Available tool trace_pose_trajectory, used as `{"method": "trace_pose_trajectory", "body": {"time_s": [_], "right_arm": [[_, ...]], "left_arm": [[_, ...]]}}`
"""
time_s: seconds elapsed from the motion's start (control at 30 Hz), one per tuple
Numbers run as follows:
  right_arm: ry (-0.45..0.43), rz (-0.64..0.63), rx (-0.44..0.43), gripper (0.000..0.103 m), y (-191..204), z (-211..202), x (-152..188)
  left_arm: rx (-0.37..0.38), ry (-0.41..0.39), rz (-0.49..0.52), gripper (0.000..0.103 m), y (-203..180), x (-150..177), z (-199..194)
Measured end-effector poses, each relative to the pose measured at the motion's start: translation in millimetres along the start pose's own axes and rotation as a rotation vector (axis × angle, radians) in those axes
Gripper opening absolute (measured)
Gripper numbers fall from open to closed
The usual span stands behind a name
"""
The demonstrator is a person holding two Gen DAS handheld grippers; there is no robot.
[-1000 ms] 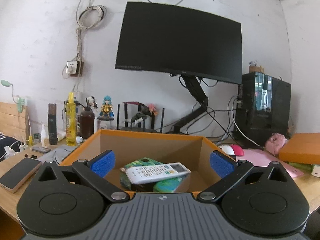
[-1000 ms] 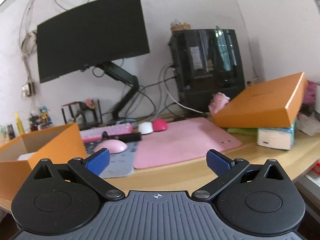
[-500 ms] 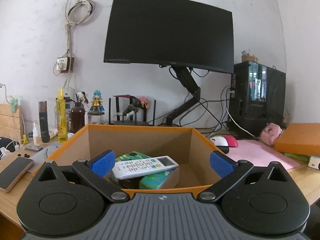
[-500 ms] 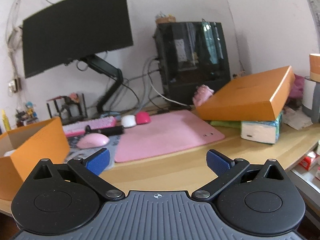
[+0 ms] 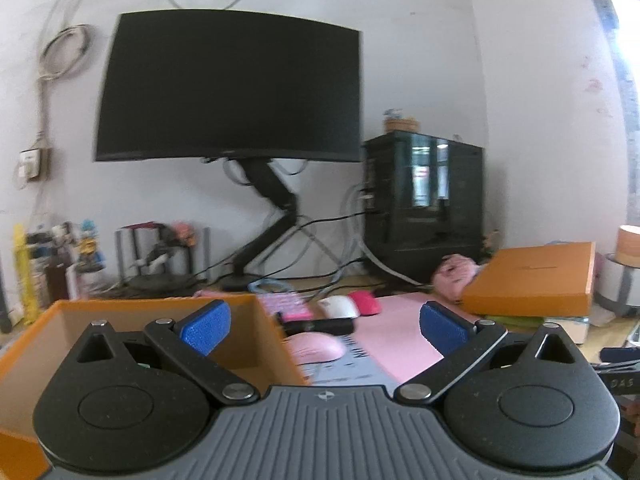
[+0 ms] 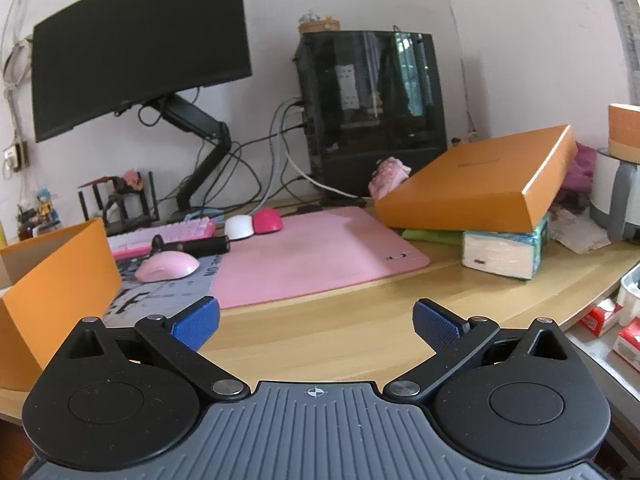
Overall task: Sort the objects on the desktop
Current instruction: 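Move the right gripper toward the flat orange gift box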
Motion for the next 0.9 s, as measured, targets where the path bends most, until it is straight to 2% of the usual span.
{"method": "trace_pose_trajectory", "body": {"time_s": [0.23, 0.47, 0.9], "right_arm": [[-0.01, 0.046, 0.041, 0.103, -27, -7, 0], [-0.02, 0.112, 0.109, 0.103, -77, -11, -10], [-0.024, 0.183, 0.198, 0.103, -138, 2, -31]], "left_arm": [[0.101, 0.001, 0.029, 0.103, -48, -7, 20], [0.164, 0.009, 0.046, 0.103, -85, -14, 42], [0.256, 0.043, 0.038, 0.103, -124, -24, 81]]}}
Point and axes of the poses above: each gripper's, at about its wrist camera, not at the fingertips, and z roughly the way its jaws point, y to its left, x to its underside, the point moved 6 cm from there along z, roughly the way its jaws point, and after that the axes turned 2 degrees about y, right-handed, at the moved point
